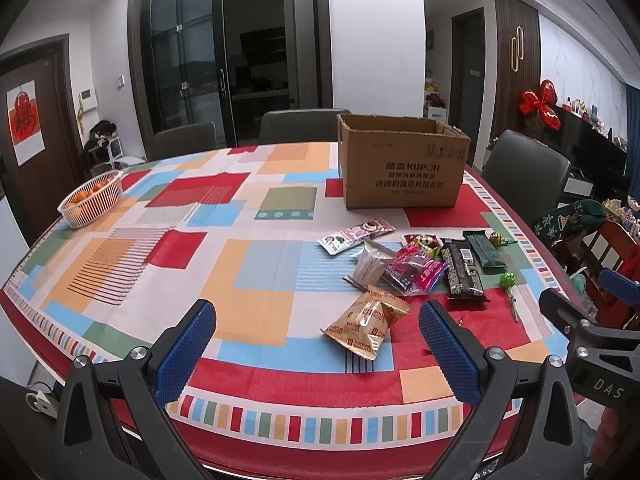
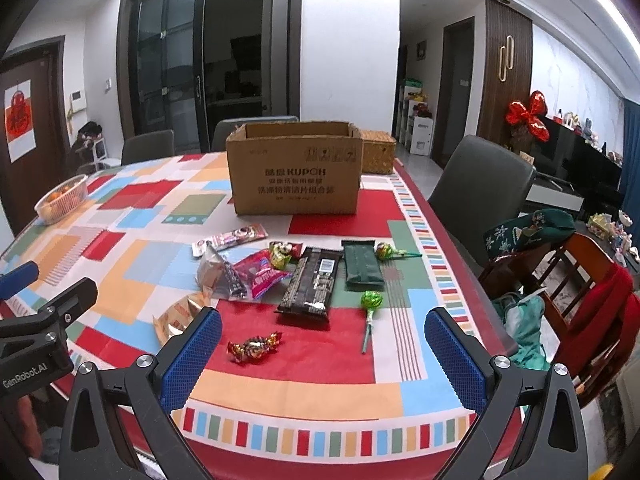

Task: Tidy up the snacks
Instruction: 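Grasp the Fortune Biscuits packet with the left tool while the right tool grasps the wrapped candy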

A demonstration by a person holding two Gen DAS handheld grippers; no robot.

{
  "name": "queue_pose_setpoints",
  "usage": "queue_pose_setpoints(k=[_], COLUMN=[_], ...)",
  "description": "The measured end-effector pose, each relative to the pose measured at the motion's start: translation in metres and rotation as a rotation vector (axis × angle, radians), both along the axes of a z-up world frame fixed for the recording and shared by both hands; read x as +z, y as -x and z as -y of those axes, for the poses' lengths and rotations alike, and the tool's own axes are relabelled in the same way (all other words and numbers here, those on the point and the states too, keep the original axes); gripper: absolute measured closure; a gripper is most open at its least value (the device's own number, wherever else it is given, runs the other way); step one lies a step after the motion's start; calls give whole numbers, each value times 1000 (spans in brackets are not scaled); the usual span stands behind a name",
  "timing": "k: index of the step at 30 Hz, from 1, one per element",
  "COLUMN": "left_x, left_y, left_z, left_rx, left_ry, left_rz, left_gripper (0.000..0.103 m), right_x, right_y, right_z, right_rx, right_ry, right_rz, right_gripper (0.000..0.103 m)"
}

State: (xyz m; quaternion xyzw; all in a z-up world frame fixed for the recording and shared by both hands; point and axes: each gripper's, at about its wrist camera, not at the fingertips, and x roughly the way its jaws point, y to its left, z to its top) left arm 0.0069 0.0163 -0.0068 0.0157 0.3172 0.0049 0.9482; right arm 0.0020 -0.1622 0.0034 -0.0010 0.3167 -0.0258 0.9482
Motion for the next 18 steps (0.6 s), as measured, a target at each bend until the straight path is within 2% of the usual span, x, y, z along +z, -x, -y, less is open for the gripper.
queue_pose_setpoints(k=[6, 10, 14, 18], left_x=[-16, -32, -44, -60], left_y=[-15, -27, -39, -56], left_z=[-4, -7, -7, -4], left_rx=[-18, -43, -96, -189], left_ry=[0, -9, -28, -25], left_rz=[-61, -115, -146, -195], left_gripper=[0, 2, 6, 9], right_x=[-13, -29, -50, -68], right_y=[-15, -34, -54, -68], right_z=[-10, -19, -27, -35], right_rx=[47, 96, 134, 165], right_ry=[8, 6, 1, 0], right_rz=[-65, -139, -236, -305], right_gripper=[0, 1, 7, 16])
